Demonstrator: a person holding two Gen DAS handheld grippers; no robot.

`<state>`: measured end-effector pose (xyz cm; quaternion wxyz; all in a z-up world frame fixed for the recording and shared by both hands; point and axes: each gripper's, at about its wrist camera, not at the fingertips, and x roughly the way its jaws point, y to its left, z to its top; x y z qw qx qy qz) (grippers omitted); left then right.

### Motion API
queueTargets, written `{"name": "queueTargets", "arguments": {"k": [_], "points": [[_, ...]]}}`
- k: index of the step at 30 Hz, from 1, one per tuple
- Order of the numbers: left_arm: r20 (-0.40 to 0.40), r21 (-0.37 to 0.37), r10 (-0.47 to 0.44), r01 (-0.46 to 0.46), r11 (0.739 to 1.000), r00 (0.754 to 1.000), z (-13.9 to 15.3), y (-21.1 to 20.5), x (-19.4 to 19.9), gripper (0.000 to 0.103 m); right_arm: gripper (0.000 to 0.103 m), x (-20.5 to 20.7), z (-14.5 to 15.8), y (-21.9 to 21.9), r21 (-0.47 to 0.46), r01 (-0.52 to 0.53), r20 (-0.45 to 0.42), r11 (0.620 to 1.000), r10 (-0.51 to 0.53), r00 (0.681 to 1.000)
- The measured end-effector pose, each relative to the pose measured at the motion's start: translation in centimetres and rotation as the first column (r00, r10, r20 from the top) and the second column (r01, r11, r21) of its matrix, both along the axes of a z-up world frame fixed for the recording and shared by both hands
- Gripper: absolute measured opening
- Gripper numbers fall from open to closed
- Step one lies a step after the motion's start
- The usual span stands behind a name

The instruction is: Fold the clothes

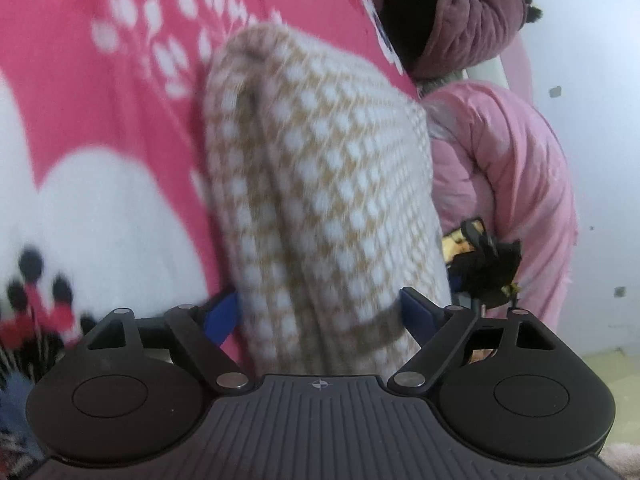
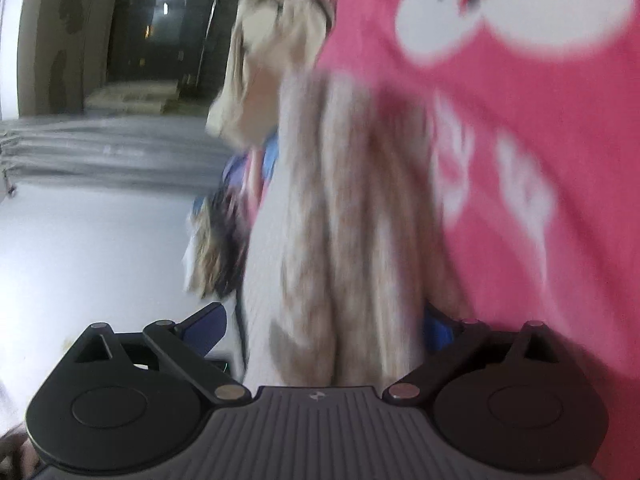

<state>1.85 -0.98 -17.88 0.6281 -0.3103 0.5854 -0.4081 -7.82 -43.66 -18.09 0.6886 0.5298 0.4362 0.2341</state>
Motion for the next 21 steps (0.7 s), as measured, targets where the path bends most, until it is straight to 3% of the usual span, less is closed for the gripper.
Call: {"name": "queueTargets", "arguments": {"k": [3, 8, 14, 17, 21], "points": [[0.016, -0.003, -0.004, 0.004, 1.000, 1.000, -0.1, -0.2, 0.0, 0.084, 0.101, 0.1, 0.3, 1.0, -0.042, -0.038, 0.004, 0.998, 0.038, 0.999], [0.043, 0.002, 0.001, -0.001, 1.000, 0.999, 0.2, -0.7, 0.1, 0.084, 0.102, 2.9, -0.7, 1.5, 0.015, 0.047, 0.021, 0.999, -0.048, 0.999], [0.046, 0.005, 0.010, -0.010, 1.000, 0.999, 0.4, -0.8, -0.3, 0.084, 0.099, 1.8, -0.1, 2.4, -0.010, 0.014, 0.067, 1.000, -0.013, 0.998], [0.037, 0.014, 0.020, -0.021, 1.000, 0.999, 0.2, -0.8, -0.4, 0.082, 0.091, 1.5, -0.1, 2.4, -0.023, 0.040, 0.053, 0.999, -0.038, 0.998], [0.075, 0.071, 0.048, -0.054, 0.996, 0.996, 1.5, -1.6, -0.6, 0.081, 0.074, 1.6, 0.3, 2.9, -0.098, 0.085, 0.014, 0.991, -0.085, 0.996]]}}
